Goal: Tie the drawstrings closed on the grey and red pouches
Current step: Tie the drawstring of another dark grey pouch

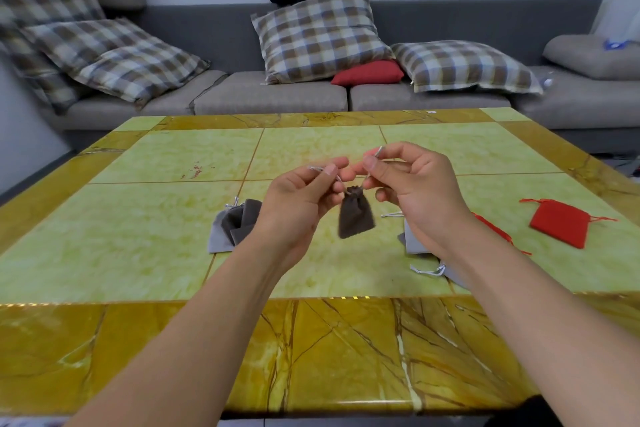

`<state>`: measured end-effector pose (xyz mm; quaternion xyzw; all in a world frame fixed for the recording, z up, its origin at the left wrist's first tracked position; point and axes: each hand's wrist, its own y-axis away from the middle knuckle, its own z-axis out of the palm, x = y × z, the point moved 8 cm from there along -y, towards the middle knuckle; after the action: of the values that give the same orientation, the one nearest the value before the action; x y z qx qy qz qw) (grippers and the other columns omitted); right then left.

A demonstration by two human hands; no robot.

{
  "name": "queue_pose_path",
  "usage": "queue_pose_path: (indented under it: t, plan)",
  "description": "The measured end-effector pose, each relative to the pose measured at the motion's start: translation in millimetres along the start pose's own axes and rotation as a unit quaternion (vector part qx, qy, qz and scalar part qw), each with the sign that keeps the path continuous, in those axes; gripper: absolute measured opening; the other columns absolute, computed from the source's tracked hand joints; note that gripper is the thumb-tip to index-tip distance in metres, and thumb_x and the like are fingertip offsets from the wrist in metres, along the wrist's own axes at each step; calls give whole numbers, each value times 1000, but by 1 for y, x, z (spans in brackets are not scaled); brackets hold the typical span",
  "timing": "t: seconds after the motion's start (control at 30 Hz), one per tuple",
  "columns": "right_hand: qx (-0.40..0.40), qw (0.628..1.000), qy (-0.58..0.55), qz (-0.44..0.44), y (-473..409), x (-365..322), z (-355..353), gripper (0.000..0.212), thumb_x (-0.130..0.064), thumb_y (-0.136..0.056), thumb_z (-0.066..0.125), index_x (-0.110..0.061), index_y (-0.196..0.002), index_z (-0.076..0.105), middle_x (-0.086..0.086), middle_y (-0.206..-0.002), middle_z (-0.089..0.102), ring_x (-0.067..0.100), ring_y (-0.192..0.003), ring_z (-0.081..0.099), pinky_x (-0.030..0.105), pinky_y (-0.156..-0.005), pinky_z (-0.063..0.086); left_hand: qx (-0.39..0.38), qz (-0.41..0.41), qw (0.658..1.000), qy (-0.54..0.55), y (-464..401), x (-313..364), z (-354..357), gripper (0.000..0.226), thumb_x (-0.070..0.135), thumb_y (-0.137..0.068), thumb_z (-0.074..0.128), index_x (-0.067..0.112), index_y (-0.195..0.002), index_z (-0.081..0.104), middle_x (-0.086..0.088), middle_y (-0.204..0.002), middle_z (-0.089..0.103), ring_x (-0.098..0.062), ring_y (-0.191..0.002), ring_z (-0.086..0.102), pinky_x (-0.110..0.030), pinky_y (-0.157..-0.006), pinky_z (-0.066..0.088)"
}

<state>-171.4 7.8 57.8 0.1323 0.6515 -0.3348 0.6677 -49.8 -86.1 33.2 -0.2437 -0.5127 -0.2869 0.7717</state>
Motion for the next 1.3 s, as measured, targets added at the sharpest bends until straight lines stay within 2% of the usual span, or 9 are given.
queue_pose_path:
  t: [0.2, 0.33, 0.43, 0.5, 0.6, 0.8, 0.9, 1.03, 1.3]
  plan:
    - [-46, 997, 51, -29, -1, -2, 5, 27, -29, -69, 78, -9, -88, 77, 1, -96, 75, 8, -76, 60, 21, -60, 42, 6, -20, 988, -154, 3, -1, -8, 26, 30, -95, 62, 8, -95, 76, 5, -58, 52, -8, -50, 36, -15, -45, 32]
    - [-138, 983, 106, -63, 4, -11, 20, 20, -14, -83, 71, -2, -98, 76, 6, -113, 71, 3, -97, 68, 17, -71, 52, -83, -53, 961, -257, 7, -12, 6, 31, 26, -101, 52, 7, -93, 76, 4, -57, 40, -9, -52, 33, -19, -49, 30]
    - [-173, 980, 94, -31, 6, -5, 23, 20, 0, -88, 65, 3, -107, 71, 15, -104, 73, 0, -69, 67, 13, -59, 49, -109, -108, 964, -217, 10, -22, 14, 33, 16, -101, 44, -10, -93, 63, 4, -58, 39, -14, -56, 33, -23, -49, 33]
    - [-177, 978, 106, -18, 5, -1, 20, 17, -2, -87, 67, 2, -102, 74, 26, -95, 72, 9, -70, 65, 16, -62, 51, -117, -150, 971, -146, 13, -26, 19, 30, 17, -100, 39, -3, -93, 61, 2, -59, 38, -14, -57, 34, -25, -52, 33]
    - [-160, 978, 134, -8, 0, 4, 11, 11, -8, -83, 73, -8, -93, 77, 17, -88, 75, 16, -72, 65, 23, -65, 54, -134, -182, 972, -69, 16, -27, 23, 30, 21, -94, 34, 1, -92, 57, 0, -60, 40, -16, -58, 34, -29, -57, 32]
    - [-128, 984, 125, 4, -2, 8, 12, 8, 1, -81, 75, 4, -88, 76, 25, -80, 71, 14, -60, 61, 20, -55, 49, -136, -170, 967, -133, 12, -34, 21, 44, 18, -98, 37, -12, -119, 61, -2, -65, 50, -14, -58, 41, -26, -54, 38]
    - [-118, 984, 131, 7, -1, 7, 12, 10, 3, -82, 74, 9, -89, 75, 27, -75, 69, 13, -55, 59, 18, -53, 48, -165, -190, 964, -86, 15, -34, 24, 50, 18, -90, 31, -10, -115, 65, -7, -69, 51, -16, -61, 42, -28, -58, 37]
    - [-134, 978, 161, 21, 0, 9, 12, 6, 0, -83, 74, 6, -84, 75, 3, -55, 65, 7, -44, 53, 19, -49, 45, -170, -173, 958, -152, 16, -36, 25, 29, 21, -79, 57, 4, -98, 73, -5, -72, 52, -14, -62, 43, -26, -58, 36]
    - [-107, 980, 155, 65, -2, 16, -1, 9, -4, -84, 74, 1, -91, 76, 19, -77, 73, 15, -62, 61, 22, -60, 53, -98, -128, 964, -209, 8, -35, 9, 27, 23, -102, 53, 7, -103, 74, 5, -71, 59, -7, -62, 47, -19, -57, 39]
